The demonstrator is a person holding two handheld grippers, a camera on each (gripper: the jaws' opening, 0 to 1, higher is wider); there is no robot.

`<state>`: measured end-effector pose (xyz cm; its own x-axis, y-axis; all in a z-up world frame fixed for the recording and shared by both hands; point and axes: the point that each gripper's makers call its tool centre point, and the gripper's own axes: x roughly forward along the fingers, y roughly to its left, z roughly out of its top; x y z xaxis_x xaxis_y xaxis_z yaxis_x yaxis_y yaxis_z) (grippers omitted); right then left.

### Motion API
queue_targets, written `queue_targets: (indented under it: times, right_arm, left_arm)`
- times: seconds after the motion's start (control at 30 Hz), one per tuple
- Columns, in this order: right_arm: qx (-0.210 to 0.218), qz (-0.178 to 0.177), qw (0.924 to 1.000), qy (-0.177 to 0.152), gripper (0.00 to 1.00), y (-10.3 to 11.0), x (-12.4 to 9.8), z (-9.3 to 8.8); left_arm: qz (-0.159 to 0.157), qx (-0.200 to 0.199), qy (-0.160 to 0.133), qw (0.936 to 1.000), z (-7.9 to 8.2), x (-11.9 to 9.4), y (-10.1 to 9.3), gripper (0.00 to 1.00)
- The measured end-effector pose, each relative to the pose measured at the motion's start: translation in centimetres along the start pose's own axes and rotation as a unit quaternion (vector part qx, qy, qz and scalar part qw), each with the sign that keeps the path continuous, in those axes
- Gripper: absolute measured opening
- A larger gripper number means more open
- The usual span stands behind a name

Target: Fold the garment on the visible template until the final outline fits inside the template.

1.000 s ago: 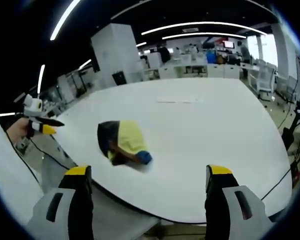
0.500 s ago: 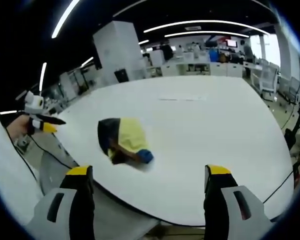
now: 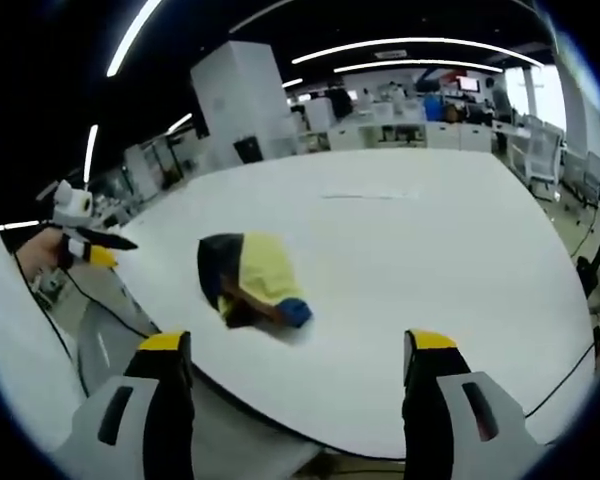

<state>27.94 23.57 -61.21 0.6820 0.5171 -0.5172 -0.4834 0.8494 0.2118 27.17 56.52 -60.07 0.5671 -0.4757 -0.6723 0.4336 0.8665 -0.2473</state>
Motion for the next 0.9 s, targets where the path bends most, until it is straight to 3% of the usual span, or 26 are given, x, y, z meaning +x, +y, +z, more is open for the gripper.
queue_targets:
  times: [0.23,0.9]
  right_arm:
    - [-0.01,-0.003,0.9999,-0.011,0.81,-0.1,0.4,0.3]
    - [-0.01,0.003,0.9999,0.006,0.76,0.0,1.9,-1.0]
  left_arm:
    - [-0.002,0.011,0.008,0.9999,0.0,0.3,0.0,0.89]
    - [-0.019,0.022,0.015,0.9995,0.2,1.5,-0.6,0.84]
